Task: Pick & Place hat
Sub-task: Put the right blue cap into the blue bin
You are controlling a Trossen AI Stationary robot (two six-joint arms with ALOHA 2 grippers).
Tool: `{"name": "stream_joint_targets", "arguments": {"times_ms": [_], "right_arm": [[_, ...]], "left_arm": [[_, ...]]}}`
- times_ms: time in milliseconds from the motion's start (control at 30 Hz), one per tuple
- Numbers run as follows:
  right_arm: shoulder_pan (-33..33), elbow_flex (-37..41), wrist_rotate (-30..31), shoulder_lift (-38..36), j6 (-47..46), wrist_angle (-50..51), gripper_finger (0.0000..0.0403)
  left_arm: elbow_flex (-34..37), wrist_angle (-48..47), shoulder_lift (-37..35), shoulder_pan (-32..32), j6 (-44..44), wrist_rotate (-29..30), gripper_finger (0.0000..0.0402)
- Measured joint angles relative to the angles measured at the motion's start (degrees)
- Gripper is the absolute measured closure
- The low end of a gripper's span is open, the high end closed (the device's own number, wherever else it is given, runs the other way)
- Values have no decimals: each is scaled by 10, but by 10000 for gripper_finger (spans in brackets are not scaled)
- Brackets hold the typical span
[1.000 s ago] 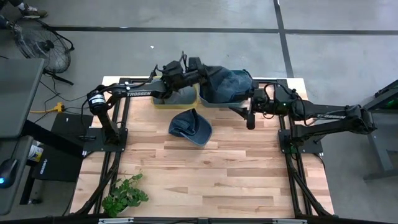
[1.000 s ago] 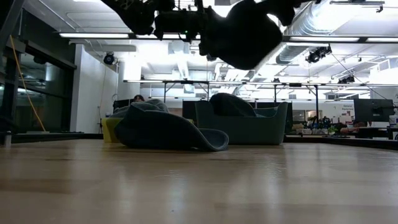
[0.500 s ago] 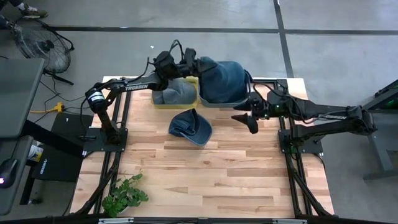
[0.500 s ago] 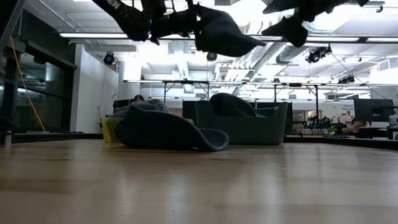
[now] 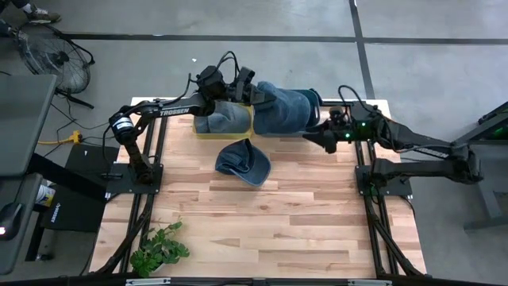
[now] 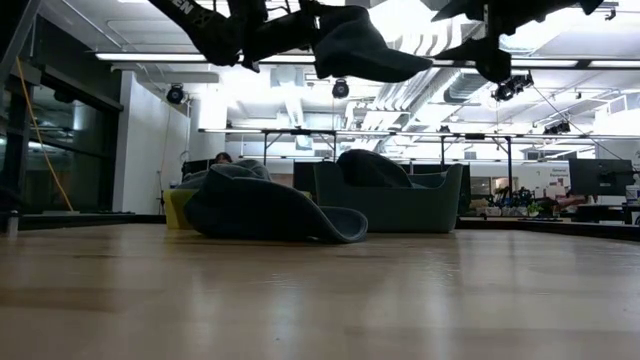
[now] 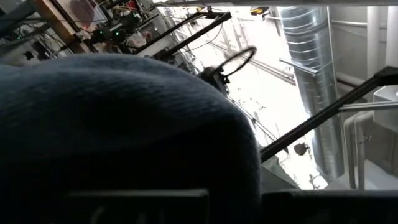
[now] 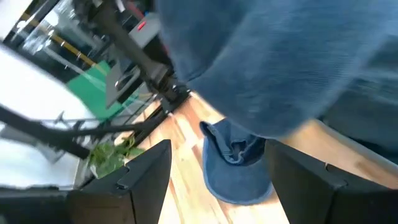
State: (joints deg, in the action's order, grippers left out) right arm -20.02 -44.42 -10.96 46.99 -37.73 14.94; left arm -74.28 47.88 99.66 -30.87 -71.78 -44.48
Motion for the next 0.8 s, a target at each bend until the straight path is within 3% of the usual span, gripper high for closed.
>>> {"name": "stream_joint_targets", "arguments": {"times_ms": [267, 800], "right_arm": [[-61, 0, -14, -29, -68, 59, 151], [-138, 0, -62, 15, -71, 4, 151]], "left_arm": [[0, 0, 0, 1, 24, -16, 401], [0, 0, 0, 2, 39, -35, 401]]}}
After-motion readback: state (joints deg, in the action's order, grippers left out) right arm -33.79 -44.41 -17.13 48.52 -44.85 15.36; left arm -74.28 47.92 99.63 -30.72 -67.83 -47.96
